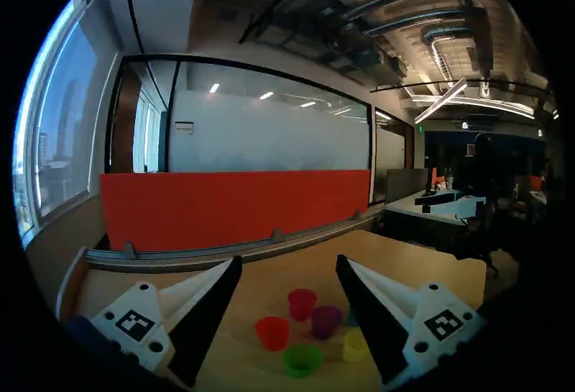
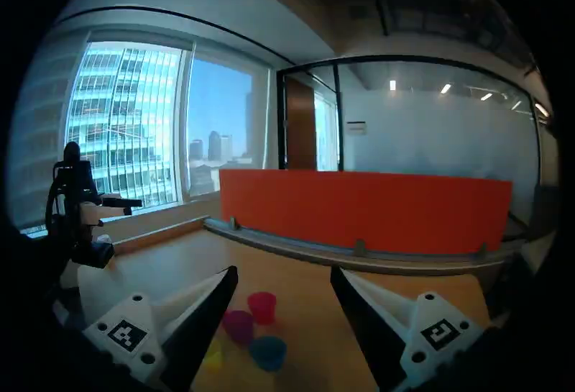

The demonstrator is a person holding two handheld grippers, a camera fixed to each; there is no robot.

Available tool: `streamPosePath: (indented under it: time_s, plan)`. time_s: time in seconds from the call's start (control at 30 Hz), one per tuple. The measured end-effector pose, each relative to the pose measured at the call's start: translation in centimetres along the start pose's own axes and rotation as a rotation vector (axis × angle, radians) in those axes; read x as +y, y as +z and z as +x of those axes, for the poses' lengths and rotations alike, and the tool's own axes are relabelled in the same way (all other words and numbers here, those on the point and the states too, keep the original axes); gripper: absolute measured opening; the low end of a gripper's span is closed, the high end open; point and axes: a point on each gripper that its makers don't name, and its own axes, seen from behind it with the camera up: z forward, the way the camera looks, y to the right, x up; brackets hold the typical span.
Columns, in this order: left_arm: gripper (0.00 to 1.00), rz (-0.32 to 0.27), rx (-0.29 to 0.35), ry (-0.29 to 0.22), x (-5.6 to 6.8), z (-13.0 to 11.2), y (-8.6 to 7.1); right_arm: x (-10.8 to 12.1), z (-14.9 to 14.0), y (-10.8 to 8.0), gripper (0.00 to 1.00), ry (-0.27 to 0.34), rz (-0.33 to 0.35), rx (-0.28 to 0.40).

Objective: Pour water

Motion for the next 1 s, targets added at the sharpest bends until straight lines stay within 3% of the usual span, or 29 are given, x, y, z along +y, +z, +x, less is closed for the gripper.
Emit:
streamPosePath:
  time_s: [0.43,1.0]
  plan:
    - [0.98,-0.034,-0.081,0.043,0.0,-2.2,0.1,-1.3,-1.8,-0.1,1.0,-0.04,0.078,-0.116]
    - [0.98,-0.069,-0.124,0.07,0.7,-4.2,0.4,-2.1,-3.9,0.2,1.0,-0.081,0.119,-0.179]
